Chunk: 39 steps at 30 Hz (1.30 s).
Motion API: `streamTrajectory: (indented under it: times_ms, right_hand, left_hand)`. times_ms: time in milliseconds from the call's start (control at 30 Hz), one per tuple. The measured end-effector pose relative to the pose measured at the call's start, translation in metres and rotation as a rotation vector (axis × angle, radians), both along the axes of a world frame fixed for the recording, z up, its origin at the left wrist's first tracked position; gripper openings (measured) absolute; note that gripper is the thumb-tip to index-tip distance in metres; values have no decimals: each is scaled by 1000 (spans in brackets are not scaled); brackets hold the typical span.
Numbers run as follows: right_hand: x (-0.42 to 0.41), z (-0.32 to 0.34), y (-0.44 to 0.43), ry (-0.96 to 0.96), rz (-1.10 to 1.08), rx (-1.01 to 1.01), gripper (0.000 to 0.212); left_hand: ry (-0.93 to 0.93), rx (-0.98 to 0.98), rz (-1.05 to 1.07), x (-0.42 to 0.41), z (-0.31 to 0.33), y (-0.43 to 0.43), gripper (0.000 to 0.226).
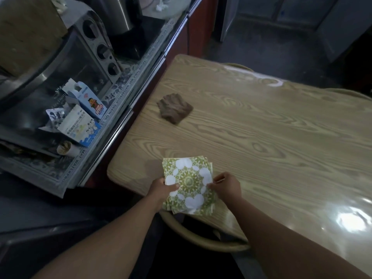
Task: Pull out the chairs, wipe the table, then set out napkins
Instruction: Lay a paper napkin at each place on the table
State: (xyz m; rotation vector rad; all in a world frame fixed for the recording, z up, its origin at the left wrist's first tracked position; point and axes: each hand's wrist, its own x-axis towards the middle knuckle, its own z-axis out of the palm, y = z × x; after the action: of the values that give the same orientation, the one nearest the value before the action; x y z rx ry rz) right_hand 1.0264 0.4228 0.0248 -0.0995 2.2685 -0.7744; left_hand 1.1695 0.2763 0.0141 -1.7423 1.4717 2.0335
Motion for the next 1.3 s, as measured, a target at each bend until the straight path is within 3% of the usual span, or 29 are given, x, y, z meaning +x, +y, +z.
streamTrajectory:
  times_ms: [167, 300, 500, 633, 767, 833, 1033, 1133, 1300]
  right_hand:
    - [4, -8, 17, 12, 106, 75, 23]
    - [5, -9, 27, 114, 96, 119, 14]
    - [8, -5, 30, 238, 56, 149, 18]
    - [8, -5, 30, 182, -141, 132, 19]
    - [7, -8, 30, 65, -175, 105, 27]
    - [8, -6, 28, 75, -194, 108, 20]
    - [20, -1, 11, -8, -308, 63, 10]
    - [30, -7, -4, -91, -288, 59, 15]
    - [46, -12, -30, -157, -294, 25, 6]
  left_hand:
    - [-25, -22, 63, -1, -5, 23, 38]
    - [-5, 4, 137, -2, -7, 29, 32]
    - [-12, 31, 99, -1, -8, 26, 29]
    - [-14, 43, 40, 1, -7, 19, 34]
    - [-40, 4, -12, 0, -6, 15, 32]
    - [-42, -15, -17, 0, -3, 10, 32]
    - [-73, -195, 130, 10, 15, -34, 26]
    - [-114, -336, 205, 18, 26, -65, 28]
    - [-176, -544, 266, 28, 41, -104, 26]
